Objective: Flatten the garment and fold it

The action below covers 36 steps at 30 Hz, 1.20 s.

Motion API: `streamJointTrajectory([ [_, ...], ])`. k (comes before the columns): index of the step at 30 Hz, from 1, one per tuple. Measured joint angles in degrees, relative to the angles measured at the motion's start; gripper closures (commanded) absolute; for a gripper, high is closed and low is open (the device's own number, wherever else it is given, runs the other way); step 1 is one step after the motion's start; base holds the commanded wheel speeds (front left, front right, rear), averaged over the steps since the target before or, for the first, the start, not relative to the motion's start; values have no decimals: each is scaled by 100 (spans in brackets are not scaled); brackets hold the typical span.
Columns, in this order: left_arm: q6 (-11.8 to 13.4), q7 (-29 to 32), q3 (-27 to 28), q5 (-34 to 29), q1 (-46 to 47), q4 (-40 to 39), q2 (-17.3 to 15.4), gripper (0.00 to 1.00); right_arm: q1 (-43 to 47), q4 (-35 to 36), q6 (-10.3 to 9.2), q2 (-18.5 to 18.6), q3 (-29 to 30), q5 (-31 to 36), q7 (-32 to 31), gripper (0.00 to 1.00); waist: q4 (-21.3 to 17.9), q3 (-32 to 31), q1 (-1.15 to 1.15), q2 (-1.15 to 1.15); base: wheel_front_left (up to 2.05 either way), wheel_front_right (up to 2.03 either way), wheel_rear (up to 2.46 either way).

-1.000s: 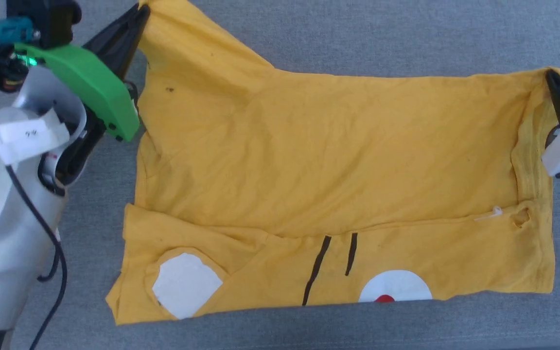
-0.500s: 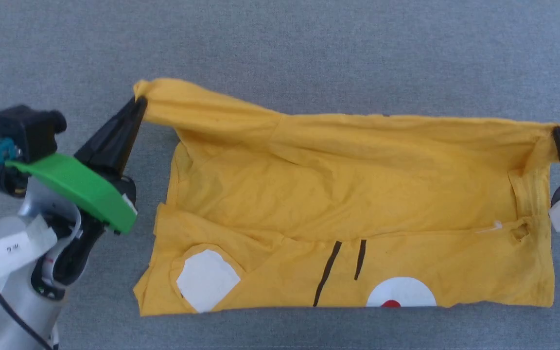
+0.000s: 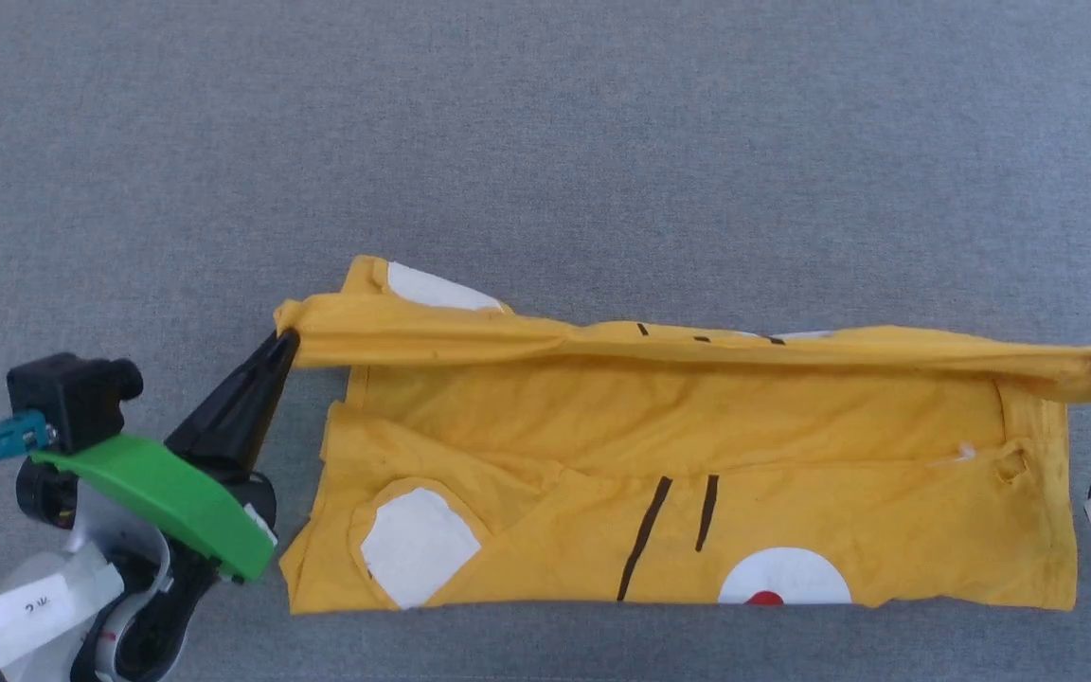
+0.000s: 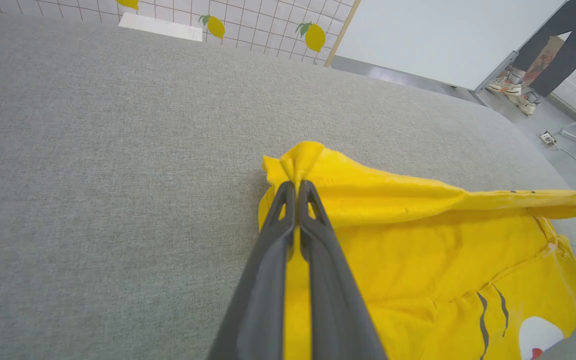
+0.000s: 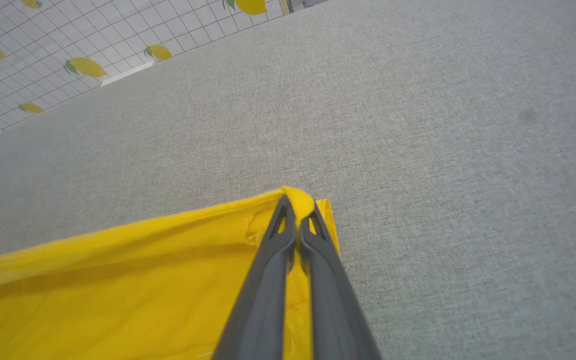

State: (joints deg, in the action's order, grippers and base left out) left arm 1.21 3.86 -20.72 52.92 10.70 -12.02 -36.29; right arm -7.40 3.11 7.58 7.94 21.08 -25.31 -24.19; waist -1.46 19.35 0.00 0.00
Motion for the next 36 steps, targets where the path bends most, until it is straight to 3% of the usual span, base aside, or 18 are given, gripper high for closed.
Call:
streamJointTrajectory([
  [13, 120, 69, -91, 313, -713, -170, -14, 100, 570, 119, 0, -210, 219, -48, -248, 100, -4, -136, 0, 0, 0, 0, 0],
  [24, 136, 413, -450, 439, -850, 199, 43, 100, 744, -55, 0, -298, 269, 174, -560, 99, -14, -250, 0, 0, 0, 0, 0],
  [27, 131, 438, -537, 439, -831, 450, 133, 100, 739, -208, 0, -307, 235, 259, -558, 94, -13, -295, 0, 0, 0, 0, 0],
  [29, 102, 438, -600, 438, -814, 624, 207, 100, 728, -312, 0, -312, 198, 311, -557, 81, -14, -323, 0, 0, 0, 0, 0],
  [30, 85, 435, -619, 437, -790, 710, 248, 100, 711, -370, 0, -315, 172, 334, -556, 64, -14, -336, 0, 0, 0, 0, 0],
  [31, 79, 412, -623, 436, -758, 797, 293, 100, 686, -427, 0, -319, 153, 359, -552, 41, -15, -346, 0, 0, 0, 0, 0],
  [32, 65, 388, -625, 431, -713, 881, 337, 100, 656, -479, 0, -319, 121, 383, -544, 4, -17, -352, 0, 0, 0, 0, 0],
  [33, 42, 352, -626, 430, -666, 965, 380, 100, 625, -523, 0, -318, 86, 403, -516, 0, -19, -353, 0, 0, 0, 0, 0],
  [34, 37, 323, -625, 424, -627, 1035, 411, 82, 600, -563, 0, -319, 64, 412, -497, 0, -20, -350, 0, 0, 0, 0, 0],
  [35, 36, 291, -627, 407, -580, 1122, 437, 23, 572, -615, 0, -320, 44, 413, -477, 0, -21, -343, 0, 0, 0, 0, 0],
  [36, 32, 277, -631, 401, -547, 1189, 453, 4, 555, -649, 0, -319, 26, 414, -449, 0, -21, -335, 0, 0, 0, 0, 0],
])
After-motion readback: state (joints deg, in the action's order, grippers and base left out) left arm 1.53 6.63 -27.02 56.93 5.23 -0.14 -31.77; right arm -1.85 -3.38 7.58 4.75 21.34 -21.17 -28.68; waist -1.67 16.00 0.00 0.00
